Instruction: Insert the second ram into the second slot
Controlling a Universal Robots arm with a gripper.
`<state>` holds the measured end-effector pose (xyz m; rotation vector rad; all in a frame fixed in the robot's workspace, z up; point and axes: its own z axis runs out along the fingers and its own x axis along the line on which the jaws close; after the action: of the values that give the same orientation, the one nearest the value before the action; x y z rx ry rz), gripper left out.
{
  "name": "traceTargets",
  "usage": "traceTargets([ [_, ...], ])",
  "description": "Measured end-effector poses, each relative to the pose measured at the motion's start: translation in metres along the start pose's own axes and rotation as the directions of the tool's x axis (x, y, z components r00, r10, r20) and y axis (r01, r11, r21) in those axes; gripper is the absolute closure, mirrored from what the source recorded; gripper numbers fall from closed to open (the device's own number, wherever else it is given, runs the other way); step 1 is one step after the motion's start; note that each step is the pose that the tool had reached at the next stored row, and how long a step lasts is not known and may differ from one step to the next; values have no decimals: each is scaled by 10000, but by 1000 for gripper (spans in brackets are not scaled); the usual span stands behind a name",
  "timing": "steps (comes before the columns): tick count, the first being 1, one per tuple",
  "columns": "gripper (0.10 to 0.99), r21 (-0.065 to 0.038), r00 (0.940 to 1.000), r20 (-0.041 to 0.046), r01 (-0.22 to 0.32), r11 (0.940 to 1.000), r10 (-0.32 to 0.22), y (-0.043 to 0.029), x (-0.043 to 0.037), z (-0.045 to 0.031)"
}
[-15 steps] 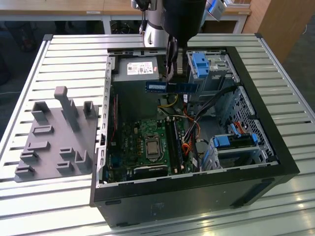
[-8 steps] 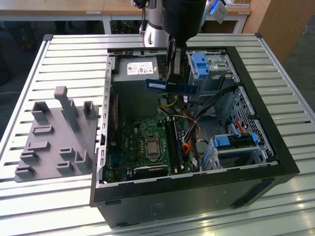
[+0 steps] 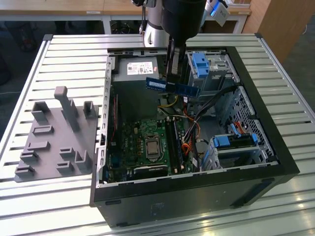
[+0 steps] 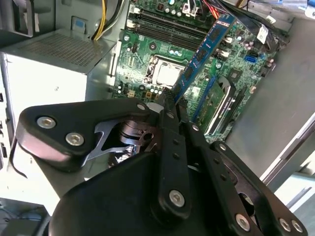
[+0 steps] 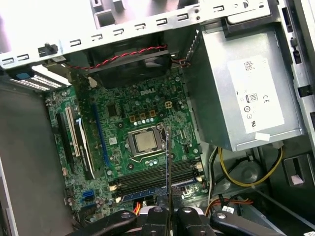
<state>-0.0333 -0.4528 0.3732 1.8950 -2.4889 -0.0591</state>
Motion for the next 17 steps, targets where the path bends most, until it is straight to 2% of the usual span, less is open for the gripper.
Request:
traceTargets([
  [8,949,6,9989,18,-469,9989,469,0,0,3],
  [17,949,12,9943,41,-1068,9943,1068,0,0,6],
])
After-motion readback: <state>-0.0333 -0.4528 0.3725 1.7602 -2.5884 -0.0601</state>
